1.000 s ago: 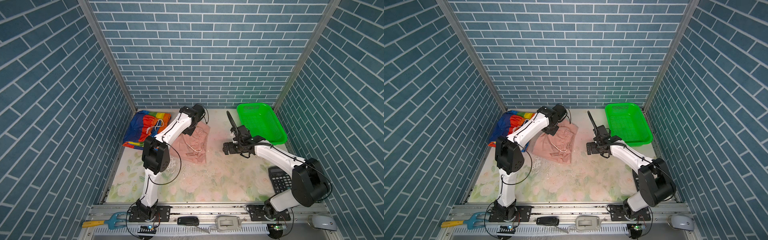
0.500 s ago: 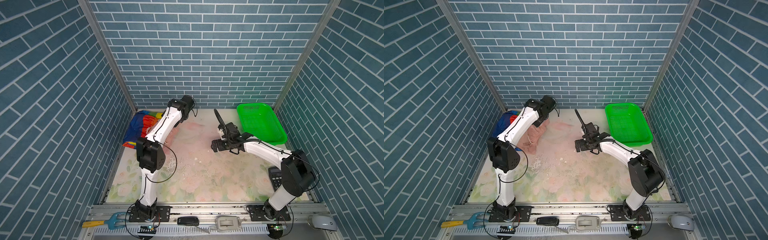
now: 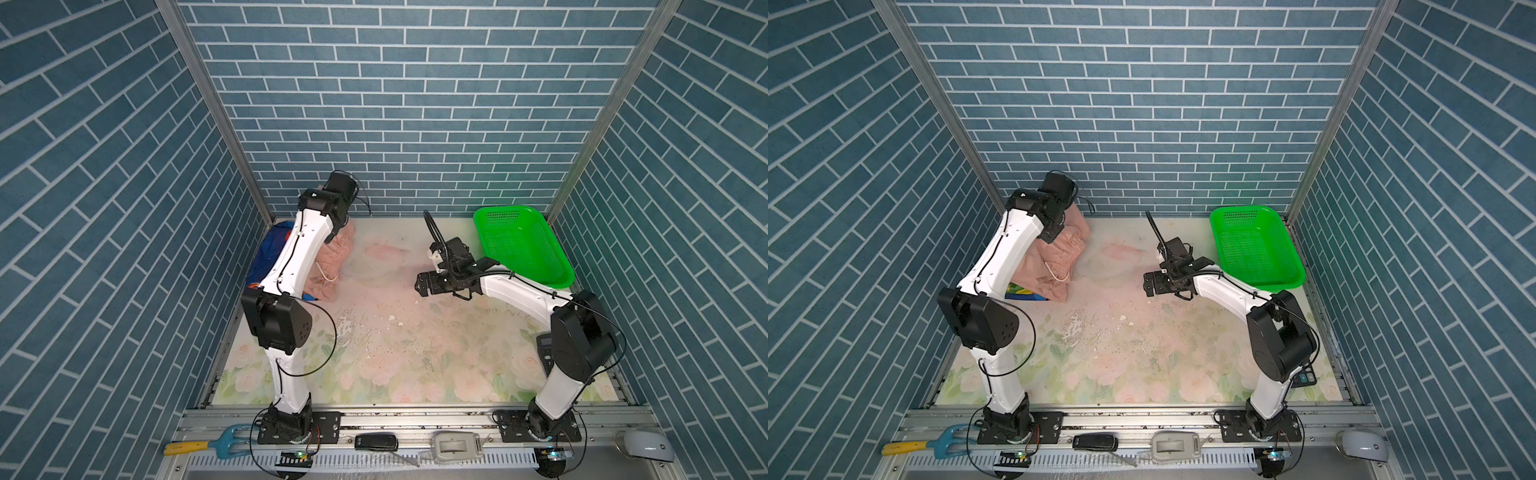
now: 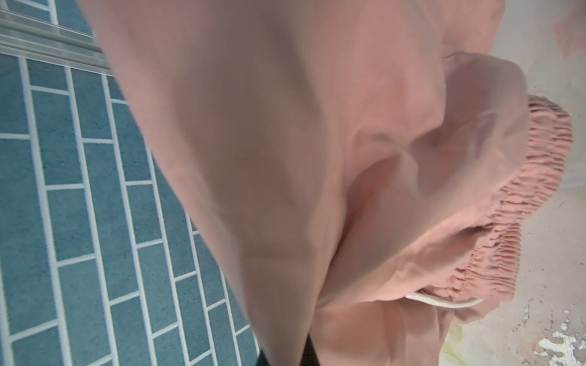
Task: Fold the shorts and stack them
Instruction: 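Carry the folded pink shorts with the left gripper onto the rainbow stack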
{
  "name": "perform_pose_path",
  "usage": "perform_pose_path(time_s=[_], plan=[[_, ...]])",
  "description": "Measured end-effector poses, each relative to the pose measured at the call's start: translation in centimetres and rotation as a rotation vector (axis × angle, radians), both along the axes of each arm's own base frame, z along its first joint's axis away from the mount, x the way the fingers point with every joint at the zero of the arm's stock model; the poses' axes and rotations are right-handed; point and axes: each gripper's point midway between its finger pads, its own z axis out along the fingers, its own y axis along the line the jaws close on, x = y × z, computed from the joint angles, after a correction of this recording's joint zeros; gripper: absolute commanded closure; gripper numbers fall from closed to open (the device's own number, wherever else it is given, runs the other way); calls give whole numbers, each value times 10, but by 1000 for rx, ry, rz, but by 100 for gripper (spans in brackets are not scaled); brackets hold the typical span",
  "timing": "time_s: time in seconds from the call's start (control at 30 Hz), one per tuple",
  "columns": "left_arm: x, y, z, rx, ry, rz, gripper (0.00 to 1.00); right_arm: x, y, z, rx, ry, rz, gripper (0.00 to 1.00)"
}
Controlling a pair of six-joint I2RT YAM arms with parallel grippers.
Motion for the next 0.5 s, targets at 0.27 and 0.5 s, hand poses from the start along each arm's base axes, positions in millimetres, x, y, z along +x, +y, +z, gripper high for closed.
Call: perform_pose_path(time_s=[0.27, 0.5], plan=[[21, 56, -21, -83, -8, 35, 100, 7, 12, 2, 13, 18, 17, 1], [58, 110, -69, -93, 7, 64, 100, 0, 12, -5, 2, 65, 30, 1]])
